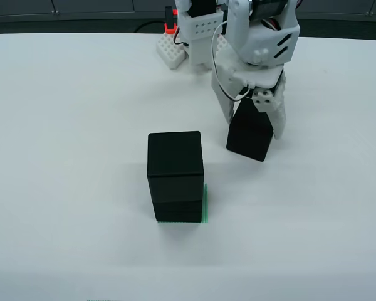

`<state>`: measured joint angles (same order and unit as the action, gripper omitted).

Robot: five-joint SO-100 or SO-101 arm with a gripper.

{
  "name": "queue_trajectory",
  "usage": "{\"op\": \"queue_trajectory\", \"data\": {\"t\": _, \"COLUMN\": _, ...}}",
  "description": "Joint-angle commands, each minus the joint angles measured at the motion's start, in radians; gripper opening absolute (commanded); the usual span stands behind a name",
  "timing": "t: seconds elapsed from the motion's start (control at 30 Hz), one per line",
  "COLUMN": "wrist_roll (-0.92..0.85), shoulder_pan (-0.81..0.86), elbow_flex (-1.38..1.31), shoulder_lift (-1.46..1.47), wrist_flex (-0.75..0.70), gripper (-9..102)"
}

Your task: Stack 3 Blocks on the chosen place.

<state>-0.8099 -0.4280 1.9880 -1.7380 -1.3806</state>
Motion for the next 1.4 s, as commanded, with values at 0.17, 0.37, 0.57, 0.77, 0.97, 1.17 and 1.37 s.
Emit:
{"op": "queue_trajectory", "data": {"t": 0.17, "wrist_roll": 0.009, "shoulder_pan": -0.002, "elbow_flex": -0.014, "shoulder_lift": -0.011, "wrist_flex": -0.005, "gripper": 22}}
{"op": "queue_trajectory", "data": {"t": 0.37, "wrist_roll": -0.002, "shoulder_pan": 0.008, "elbow_flex": -0.011, "shoulder_lift": -0.037, "wrist_flex": 0.006, "gripper": 22}}
{"op": "queue_trajectory", "data": {"t": 0.57, "wrist_roll": -0.005, "shoulder_pan": 0.009, "elbow_flex": 0.003, "shoulder_lift": -0.100, "wrist_flex": 0.043, "gripper": 22}}
{"op": "queue_trajectory", "data": {"t": 0.77, "wrist_roll": -0.011, "shoulder_pan": 0.008, "elbow_flex": 0.046, "shoulder_lift": -0.170, "wrist_flex": 0.098, "gripper": 22}}
{"op": "queue_trajectory", "data": {"t": 0.97, "wrist_roll": -0.067, "shoulder_pan": 0.015, "elbow_flex": 0.066, "shoulder_lift": -0.273, "wrist_flex": 0.126, "gripper": 22}}
{"op": "queue_trajectory", "data": {"t": 1.17, "wrist_roll": -0.189, "shoulder_pan": 0.028, "elbow_flex": 0.103, "shoulder_lift": -0.468, "wrist_flex": 0.130, "gripper": 22}}
{"op": "queue_trajectory", "data": {"t": 1.37, "wrist_roll": -0.316, "shoulder_pan": 0.103, "elbow_flex": 0.183, "shoulder_lift": -0.650, "wrist_flex": 0.241, "gripper": 22}}
